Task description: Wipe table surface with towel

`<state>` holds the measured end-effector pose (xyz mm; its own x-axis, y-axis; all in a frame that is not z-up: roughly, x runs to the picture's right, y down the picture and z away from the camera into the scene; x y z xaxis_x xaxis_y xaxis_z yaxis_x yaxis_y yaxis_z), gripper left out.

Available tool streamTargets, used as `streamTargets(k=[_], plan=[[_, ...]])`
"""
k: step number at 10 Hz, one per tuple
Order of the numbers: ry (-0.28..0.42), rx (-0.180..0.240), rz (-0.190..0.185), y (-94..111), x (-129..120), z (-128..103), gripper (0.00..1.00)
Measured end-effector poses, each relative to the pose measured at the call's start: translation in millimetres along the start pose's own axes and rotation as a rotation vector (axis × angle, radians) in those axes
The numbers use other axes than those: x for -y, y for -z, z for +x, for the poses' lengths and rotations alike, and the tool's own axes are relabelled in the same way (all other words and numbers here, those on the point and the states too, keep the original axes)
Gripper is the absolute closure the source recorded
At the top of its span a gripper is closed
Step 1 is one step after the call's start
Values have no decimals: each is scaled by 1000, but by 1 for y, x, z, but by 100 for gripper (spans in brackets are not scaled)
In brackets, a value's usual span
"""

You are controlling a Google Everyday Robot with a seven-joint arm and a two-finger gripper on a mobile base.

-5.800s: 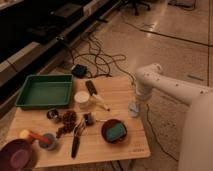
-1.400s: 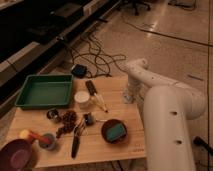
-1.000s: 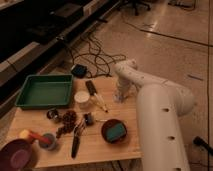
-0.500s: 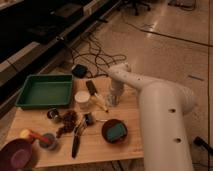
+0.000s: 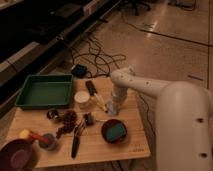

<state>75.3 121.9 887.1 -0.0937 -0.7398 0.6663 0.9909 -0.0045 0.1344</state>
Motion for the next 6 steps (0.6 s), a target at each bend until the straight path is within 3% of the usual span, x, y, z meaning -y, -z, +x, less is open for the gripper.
streamTargets(k=[2,3,6], plan=[[-9,15,-5,9,-14,-38,100],[-15,21,-8,11,-20,-46,100],[-106,50,-57,16,-80,-70,100]])
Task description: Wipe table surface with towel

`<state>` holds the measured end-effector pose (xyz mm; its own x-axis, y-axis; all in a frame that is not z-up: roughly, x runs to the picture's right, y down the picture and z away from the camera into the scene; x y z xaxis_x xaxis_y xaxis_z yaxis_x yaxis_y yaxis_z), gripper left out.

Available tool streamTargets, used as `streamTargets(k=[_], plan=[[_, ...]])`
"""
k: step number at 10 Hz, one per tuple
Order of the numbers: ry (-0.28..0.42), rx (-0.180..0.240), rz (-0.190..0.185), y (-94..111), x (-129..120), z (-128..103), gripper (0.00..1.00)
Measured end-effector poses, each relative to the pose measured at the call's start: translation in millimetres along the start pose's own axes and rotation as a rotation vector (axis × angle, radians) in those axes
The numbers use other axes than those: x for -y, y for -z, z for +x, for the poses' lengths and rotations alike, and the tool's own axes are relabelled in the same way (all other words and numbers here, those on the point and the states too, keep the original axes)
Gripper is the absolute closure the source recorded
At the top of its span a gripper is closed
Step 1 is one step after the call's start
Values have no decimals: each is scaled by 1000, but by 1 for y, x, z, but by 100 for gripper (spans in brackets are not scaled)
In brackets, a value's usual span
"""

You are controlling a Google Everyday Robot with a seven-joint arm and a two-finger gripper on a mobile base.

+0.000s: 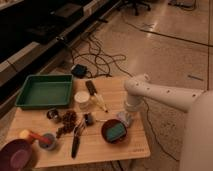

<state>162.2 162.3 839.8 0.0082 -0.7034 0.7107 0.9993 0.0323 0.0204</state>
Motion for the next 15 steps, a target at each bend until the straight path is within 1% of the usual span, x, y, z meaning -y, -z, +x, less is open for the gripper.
streamTargets(k=[1,2,4,5,7,8,9,11,12,14,15], plan=[[-39,-1,-17,1,-18,5,100],[-73,-4,-31,2,-34,15,100],[-125,-18,-48,4,-57,30,100],[-146,-35,-57,5,-65,43,100],[-168,-62,-58,5,-70,65,100],[-174,-88,-58,4,-74,84,100],[-168,-103,-58,-2,-72,99,100],[-141,-127,-49,-18,-46,124,100],[-133,-142,-49,-21,-34,132,100],[-99,-164,-41,-23,-2,145,100],[-99,-164,-37,-23,-1,145,100]])
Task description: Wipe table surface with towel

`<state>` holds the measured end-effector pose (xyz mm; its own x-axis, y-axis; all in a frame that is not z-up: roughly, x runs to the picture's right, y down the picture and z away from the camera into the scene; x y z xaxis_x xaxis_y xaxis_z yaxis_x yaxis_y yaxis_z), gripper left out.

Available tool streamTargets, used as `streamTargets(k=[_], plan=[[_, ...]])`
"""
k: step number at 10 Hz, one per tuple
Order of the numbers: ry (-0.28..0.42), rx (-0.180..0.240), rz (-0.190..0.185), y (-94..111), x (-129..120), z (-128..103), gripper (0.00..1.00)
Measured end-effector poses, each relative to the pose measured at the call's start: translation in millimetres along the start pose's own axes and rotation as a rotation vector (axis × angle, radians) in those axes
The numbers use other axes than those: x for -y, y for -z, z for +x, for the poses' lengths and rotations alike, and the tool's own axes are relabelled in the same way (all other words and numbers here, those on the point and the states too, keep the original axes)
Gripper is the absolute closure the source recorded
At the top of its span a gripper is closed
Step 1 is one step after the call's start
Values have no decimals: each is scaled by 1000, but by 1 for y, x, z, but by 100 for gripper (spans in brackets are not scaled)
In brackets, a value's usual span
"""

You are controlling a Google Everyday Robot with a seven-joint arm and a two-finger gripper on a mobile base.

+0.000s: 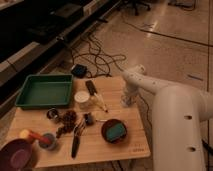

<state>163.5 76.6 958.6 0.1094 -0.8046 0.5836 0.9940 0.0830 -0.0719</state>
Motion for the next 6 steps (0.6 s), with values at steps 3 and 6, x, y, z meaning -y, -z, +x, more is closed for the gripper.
streamTargets(k=[3,6], plan=[[13,-3,7,1,3,-3,100],[104,-5,70,5,53,-23,100]])
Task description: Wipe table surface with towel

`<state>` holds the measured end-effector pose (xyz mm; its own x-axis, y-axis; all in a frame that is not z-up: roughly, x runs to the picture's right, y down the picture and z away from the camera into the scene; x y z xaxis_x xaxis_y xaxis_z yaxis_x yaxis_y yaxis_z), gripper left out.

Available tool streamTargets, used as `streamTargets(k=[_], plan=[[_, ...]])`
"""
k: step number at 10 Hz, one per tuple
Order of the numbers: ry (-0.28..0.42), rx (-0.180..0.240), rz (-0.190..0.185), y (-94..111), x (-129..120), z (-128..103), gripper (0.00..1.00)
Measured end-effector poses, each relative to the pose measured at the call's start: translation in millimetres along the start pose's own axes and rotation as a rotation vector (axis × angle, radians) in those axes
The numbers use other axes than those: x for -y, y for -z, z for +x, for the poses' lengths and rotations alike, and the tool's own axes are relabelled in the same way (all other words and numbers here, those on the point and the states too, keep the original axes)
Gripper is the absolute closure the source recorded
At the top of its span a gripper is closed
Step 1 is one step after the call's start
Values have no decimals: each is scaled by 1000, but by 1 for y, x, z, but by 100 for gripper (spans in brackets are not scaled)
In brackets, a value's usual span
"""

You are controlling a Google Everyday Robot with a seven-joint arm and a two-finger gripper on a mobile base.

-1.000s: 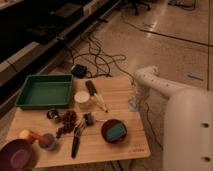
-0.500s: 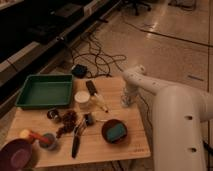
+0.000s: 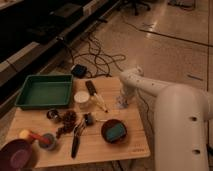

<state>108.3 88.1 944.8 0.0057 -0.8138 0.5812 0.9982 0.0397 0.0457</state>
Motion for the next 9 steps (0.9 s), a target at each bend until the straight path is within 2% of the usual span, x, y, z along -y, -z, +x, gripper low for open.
streamTargets(k=[2,4,6,9], plan=[[46,6,77,7,48,-22,100],[82,22,128,26,66,-37,100],[99,44,102,36,64,-48,100],[55,83,41,35,16,-68,100]])
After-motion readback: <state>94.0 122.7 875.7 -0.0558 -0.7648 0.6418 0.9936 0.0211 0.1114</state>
